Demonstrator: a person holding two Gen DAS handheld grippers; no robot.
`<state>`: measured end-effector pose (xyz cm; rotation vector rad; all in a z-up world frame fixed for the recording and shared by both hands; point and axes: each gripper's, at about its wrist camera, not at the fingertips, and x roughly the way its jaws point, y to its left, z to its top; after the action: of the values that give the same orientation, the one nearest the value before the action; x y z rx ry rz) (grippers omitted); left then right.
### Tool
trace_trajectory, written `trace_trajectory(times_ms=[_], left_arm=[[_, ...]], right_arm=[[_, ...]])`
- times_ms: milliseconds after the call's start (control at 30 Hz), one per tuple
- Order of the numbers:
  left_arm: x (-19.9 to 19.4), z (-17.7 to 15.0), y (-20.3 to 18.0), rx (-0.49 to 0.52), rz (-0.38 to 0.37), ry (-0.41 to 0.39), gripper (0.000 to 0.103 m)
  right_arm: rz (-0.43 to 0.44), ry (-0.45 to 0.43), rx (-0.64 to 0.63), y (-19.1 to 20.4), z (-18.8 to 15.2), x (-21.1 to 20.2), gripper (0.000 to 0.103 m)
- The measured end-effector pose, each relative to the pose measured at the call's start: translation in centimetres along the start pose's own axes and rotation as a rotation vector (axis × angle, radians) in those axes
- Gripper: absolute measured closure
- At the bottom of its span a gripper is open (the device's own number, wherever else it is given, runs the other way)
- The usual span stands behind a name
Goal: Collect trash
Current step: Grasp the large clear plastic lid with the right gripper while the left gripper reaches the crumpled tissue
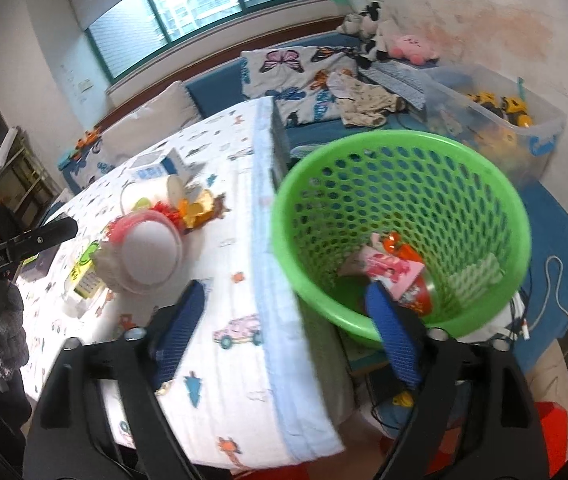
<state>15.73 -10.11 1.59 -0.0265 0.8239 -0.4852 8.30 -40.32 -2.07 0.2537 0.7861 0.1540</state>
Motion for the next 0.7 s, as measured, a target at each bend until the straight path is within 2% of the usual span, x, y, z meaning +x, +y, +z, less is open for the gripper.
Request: trace_trajectory(times_ms=[167,267,500,700], left_arm=[[-1.5,-0.6,3.1,-0.076,0.041,-0.023,0.034],[-2.8,-1.1,4.7,-0.112,0.057,-0.045,0.034],[-4.0,-2.0,6.6,-0.153,0.084,-0.055,0.034],[-4.4,-2.8,7.3,-0.167,0.087,-0.051,0.034]], right_arm=[[0.036,0.025,-0.085,3.2,0.5,1.8,0.017],[0.064,0.043,-0.135,5.1,0.8,3.1,0.012],[0.133,0.078,-0.257,9.5,1.1,6.4,0.007],[0.144,0.118,-0.377,12.5,0.8,8.9,0.006]])
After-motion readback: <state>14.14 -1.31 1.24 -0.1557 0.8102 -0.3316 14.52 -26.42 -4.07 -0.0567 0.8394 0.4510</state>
